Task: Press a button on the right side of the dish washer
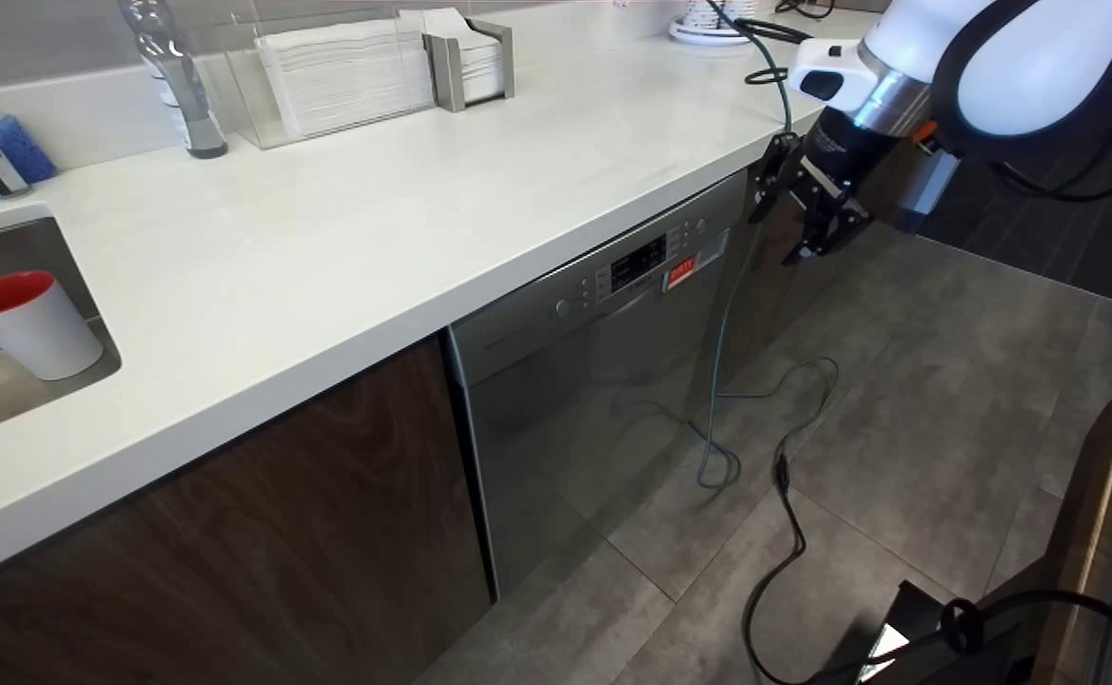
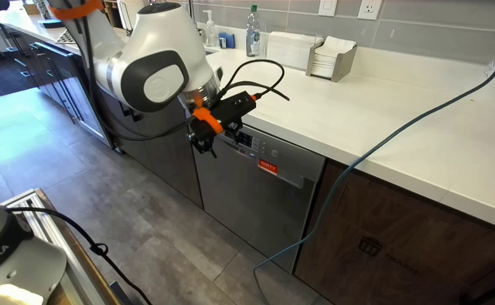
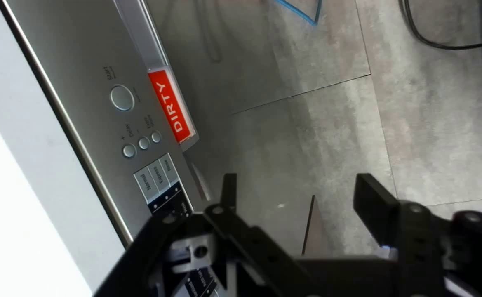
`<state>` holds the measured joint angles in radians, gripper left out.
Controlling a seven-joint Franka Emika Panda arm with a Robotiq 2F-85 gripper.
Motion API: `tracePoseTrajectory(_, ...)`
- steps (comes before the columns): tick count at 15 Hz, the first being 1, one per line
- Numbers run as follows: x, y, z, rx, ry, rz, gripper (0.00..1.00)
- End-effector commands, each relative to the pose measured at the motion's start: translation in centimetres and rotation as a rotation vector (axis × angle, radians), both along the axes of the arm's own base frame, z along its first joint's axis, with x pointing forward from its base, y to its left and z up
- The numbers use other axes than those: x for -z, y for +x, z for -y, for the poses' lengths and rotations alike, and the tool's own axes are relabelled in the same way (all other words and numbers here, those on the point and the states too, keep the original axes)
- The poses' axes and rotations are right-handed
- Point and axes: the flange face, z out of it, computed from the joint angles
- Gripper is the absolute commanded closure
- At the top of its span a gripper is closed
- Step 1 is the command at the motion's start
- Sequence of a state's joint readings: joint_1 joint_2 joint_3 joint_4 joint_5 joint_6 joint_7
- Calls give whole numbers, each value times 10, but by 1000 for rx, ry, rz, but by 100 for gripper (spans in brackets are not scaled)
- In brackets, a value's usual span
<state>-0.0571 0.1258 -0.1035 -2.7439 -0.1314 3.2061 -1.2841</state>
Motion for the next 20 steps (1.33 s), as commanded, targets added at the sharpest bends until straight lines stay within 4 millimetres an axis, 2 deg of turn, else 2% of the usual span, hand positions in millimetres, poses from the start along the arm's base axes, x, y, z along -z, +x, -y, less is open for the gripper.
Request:
tracePoseTrajectory(1,9,6,5,20,7,74,56)
tracePoseTrajectory(7,19,15,11,77,36,159,98)
tracePoseTrajectory(20,39,44,27,239,88,219,100)
